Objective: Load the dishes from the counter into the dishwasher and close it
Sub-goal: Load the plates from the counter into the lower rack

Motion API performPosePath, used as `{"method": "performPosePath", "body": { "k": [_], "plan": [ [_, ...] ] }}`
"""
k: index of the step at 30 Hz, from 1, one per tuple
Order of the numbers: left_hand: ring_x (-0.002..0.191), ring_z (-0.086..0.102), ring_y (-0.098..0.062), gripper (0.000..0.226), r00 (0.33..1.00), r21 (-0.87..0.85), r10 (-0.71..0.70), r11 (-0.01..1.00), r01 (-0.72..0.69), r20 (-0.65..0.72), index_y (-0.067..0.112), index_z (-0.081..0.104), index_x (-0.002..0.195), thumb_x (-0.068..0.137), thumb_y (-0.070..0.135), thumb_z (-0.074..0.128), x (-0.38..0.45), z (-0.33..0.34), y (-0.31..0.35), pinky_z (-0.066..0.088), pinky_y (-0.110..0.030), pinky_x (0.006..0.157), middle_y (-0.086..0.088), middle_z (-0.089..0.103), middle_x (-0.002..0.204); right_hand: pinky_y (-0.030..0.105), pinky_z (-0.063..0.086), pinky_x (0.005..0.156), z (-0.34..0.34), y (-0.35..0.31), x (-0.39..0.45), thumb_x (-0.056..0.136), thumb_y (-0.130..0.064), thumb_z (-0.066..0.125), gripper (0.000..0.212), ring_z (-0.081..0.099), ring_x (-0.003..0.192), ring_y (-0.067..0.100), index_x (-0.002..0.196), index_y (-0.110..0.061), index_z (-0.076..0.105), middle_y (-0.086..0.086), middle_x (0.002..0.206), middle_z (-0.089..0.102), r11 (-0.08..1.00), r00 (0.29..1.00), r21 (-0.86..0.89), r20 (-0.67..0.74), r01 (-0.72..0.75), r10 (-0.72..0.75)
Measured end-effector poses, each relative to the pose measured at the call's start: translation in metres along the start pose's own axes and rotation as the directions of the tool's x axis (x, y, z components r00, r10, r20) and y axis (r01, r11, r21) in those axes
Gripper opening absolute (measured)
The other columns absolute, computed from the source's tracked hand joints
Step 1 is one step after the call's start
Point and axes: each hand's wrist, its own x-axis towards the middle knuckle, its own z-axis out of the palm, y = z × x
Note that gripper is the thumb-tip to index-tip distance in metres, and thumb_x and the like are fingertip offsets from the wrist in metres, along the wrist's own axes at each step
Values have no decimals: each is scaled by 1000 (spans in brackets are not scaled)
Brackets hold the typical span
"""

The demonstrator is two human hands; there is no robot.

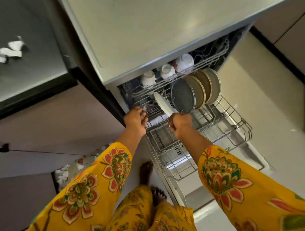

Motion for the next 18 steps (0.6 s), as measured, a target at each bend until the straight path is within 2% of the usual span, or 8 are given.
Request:
{"method": "performPosePath", "body": {
  "k": [4,7,10,11,13,15,18],
  "plan": [
    [67,52,-13,22,998,-58,65,996,-66,-19,14,55,79,96,6,44,-32,-28,15,44,-26,64,-2,54,77,25,35,44,16,-2,-43,90,-8,49,25,43,48,15,112,2,54,8,66,52,1000,997,-3,78,23,-23],
    [69,52,-12,19,994,-113,108,988,-110,-19,13,56,85,97,8,43,-57,-52,29,44,-28,71,-1,55,80,25,29,40,32,-7,-77,89,-3,48,8,39,46,15,85,-6,54,5,61,46,992,982,-71,162,108,-96],
    [82,58,-18,22,990,-162,138,976,-142,-36,9,60,106,97,7,40,-73,-76,44,47,-26,75,-9,59,92,17,25,33,52,-10,-100,88,1,47,23,38,42,14,69,-12,49,6,58,46,980,962,-115,241,160,-128],
    [81,59,-18,24,987,-170,156,972,-160,-37,9,62,101,97,7,38,-77,-86,50,47,-25,73,-11,59,91,17,24,33,60,-9,-110,87,2,46,26,37,41,14,65,-12,48,6,57,47,973,955,-139,261,184,-143],
    [62,50,-14,26,978,-203,194,957,-205,-71,14,53,77,97,7,37,-84,-105,64,40,-22,55,-6,50,73,19,23,35,77,-9,-130,85,2,44,30,36,40,14,60,-12,47,6,56,45,958,936,-169,308,232,-172],
    [56,43,-12,26,968,-249,218,937,-244,-129,15,50,76,97,7,37,-91,-125,78,32,-22,50,-2,46,67,18,23,34,94,-8,-150,86,1,45,30,36,40,12,60,-13,46,5,56,43,948,916,-187,358,258,-179],
    [59,45,-13,21,949,-305,255,903,-303,-186,14,53,82,97,7,41,-105,-157,100,32,-24,52,-2,50,69,23,28,39,122,-6,-180,86,-2,49,25,42,43,14,63,-12,52,5,57,48,919,888,-232,412,320,-205]
  ]
}}
